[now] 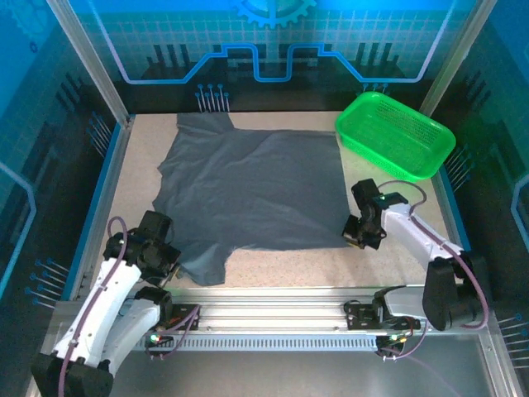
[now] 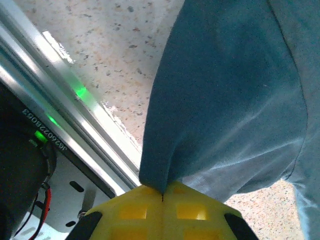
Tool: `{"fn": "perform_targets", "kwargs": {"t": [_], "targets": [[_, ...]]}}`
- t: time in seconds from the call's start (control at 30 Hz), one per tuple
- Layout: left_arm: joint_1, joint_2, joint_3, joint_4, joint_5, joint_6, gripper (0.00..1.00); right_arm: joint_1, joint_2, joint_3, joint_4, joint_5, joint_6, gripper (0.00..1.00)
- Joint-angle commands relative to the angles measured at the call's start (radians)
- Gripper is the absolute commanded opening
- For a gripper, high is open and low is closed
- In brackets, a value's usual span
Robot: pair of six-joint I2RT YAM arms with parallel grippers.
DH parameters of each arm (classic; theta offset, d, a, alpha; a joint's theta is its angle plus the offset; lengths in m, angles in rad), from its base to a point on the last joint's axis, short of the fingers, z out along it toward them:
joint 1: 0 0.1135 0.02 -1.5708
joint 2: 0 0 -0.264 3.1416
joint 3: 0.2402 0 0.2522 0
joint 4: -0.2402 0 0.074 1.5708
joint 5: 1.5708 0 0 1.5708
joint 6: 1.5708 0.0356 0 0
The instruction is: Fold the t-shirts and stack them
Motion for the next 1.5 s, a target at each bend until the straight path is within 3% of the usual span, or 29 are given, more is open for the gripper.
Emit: {"fn": "perform_targets", "kwargs": {"t": [0.0,0.3,0.7,0.93,1.47], "targets": [[-0.006,-0.02,-0.02,-0.045,0.011,-0.052,0.0,0.002,-0.005,-0.027,-0.033,-0.017,0.002,0.0],[-0.006,0.083,0.163,0.112,-0.103,0.033,0.0,-0.001,0.029,0.126,-0.059,0.005,-0.012,0.0],[0.054,0.432,0.412,0.482,-0.068,0.215,0.0,-0.06,0.216,0.383,-0.052,-0.007,0.018,0.0],[0.096,0.609,0.532,0.542,-0.101,0.32,0.0,-0.084,0.357,0.494,-0.027,0.016,0.052,0.0],[0.153,0.794,0.626,0.631,-0.122,0.424,0.0,-0.092,0.591,0.692,-0.062,0.09,0.082,0.0]]}}
